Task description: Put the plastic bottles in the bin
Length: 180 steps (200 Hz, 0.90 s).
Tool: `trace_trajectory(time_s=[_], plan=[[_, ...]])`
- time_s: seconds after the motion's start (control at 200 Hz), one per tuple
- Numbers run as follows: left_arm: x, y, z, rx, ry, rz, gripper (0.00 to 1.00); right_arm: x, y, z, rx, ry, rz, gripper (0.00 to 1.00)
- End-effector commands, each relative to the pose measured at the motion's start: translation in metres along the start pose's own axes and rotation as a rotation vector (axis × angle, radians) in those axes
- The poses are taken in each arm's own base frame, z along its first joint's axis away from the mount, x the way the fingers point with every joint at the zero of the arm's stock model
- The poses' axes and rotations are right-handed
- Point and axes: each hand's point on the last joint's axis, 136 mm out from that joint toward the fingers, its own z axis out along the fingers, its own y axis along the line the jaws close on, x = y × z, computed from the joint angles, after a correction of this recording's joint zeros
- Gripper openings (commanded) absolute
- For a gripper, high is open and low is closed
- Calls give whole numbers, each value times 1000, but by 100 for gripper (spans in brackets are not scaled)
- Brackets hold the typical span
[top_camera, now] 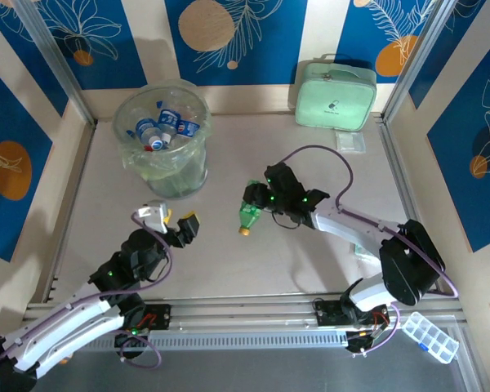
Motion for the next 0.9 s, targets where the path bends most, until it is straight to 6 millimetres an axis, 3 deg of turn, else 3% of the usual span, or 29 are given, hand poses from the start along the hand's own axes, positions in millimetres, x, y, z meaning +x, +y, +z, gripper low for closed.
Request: trace_trajectory(time_s=[0.0, 0.195, 0.43, 0.74, 0.895], plan=[[1, -32, 5, 156, 15, 39, 84, 7, 20, -2, -75, -9, -122, 39], [22, -59, 24, 262, 130, 47, 91, 19, 53, -12, -150, -50, -277, 40], [37, -83, 35, 400, 231, 28, 93, 33, 66, -8, -185, -23, -330, 40], [47, -101, 42, 512, 296, -15, 93, 44, 83, -16, -262, -13, -357, 40], [52, -97, 49, 505, 316, -44, 90, 49, 94, -25, -340, 3, -337, 41]])
